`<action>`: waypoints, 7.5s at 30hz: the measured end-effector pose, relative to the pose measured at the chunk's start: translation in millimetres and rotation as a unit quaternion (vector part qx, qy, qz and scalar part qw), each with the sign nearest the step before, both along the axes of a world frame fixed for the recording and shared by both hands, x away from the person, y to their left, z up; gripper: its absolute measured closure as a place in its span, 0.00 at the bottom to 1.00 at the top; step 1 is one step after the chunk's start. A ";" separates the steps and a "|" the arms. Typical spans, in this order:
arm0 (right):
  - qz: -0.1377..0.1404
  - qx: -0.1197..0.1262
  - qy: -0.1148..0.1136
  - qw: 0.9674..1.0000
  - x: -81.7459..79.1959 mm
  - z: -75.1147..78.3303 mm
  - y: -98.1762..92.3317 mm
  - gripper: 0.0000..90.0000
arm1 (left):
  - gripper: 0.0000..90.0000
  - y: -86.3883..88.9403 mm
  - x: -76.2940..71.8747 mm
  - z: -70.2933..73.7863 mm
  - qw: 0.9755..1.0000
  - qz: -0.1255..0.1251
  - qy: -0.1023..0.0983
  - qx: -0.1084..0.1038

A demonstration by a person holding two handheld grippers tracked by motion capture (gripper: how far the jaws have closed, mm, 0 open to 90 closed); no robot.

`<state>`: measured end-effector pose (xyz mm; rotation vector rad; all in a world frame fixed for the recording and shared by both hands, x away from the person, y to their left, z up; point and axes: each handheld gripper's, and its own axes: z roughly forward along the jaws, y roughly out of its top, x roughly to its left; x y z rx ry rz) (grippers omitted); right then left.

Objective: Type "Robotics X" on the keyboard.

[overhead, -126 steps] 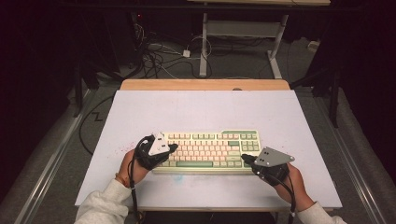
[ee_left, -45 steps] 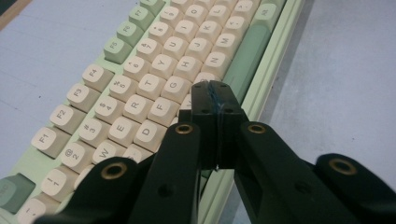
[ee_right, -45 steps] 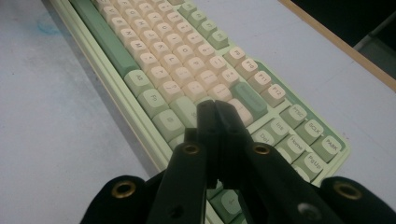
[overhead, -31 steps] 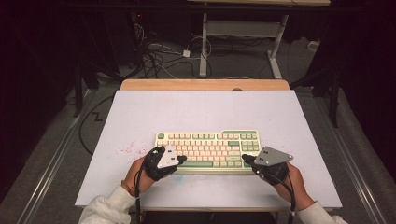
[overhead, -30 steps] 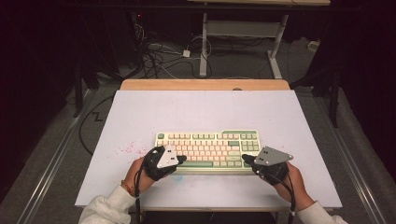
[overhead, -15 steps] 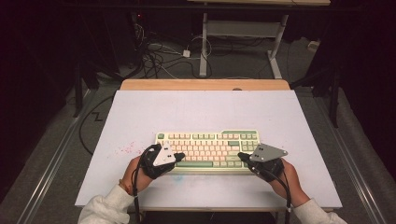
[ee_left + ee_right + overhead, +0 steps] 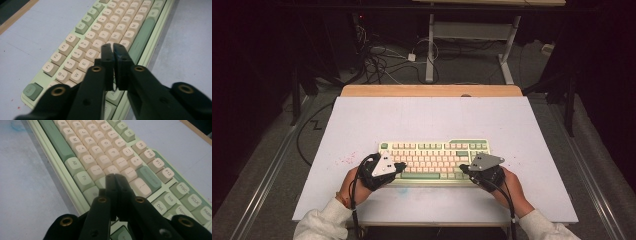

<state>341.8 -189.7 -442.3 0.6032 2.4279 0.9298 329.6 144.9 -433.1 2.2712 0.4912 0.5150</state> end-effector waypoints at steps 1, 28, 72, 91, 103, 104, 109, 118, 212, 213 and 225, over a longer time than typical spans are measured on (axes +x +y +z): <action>0.000 -0.002 0.000 1.000 0.9 -0.9 0.3 1.00 | 0.97 0.1 -0.1 0.3 1.000 0.000 -0.002 0.001; -0.015 -0.011 0.012 1.000 7.1 -10.8 -0.2 1.00 | 0.98 19.9 3.7 9.0 0.999 0.027 -0.016 -0.005; -0.021 -0.004 0.011 1.000 6.3 -12.1 -1.1 1.00 | 0.97 5.4 28.6 -10.1 0.998 0.019 0.050 0.032; -0.019 -0.007 0.008 1.000 5.9 -12.2 -0.9 1.00 | 0.97 -4.3 27.7 -17.0 0.997 0.006 0.056 0.049; -0.020 -0.008 0.007 1.000 5.5 -12.3 -0.3 1.00 | 0.97 -6.2 27.4 -17.5 0.997 0.006 0.053 0.050; -0.020 -0.008 0.007 1.000 5.5 -12.3 -0.3 1.00 | 0.97 -6.2 27.4 -17.6 0.997 0.006 0.053 0.051; -0.022 -0.009 0.007 1.000 5.0 -12.3 -0.1 1.00 | 0.98 -6.9 27.7 -21.0 0.997 0.006 0.060 0.049; -0.022 -0.009 0.007 1.000 4.6 -12.2 0.1 1.00 | 0.97 -6.8 26.1 -17.7 0.997 0.009 0.052 0.057; -0.069 0.072 -0.076 0.992 13.3 16.1 -13.4 0.18 | 0.17 -9.2 24.4 -3.2 0.993 0.078 -0.089 -0.011; -0.068 0.072 -0.077 0.992 12.4 17.0 -14.0 0.18 | 0.17 -8.9 23.6 -2.1 0.993 0.078 -0.091 -0.011; -0.059 0.070 -0.094 0.991 2.0 22.2 -18.4 0.21 | 0.17 -6.3 14.4 3.9 0.991 0.081 -0.104 -0.019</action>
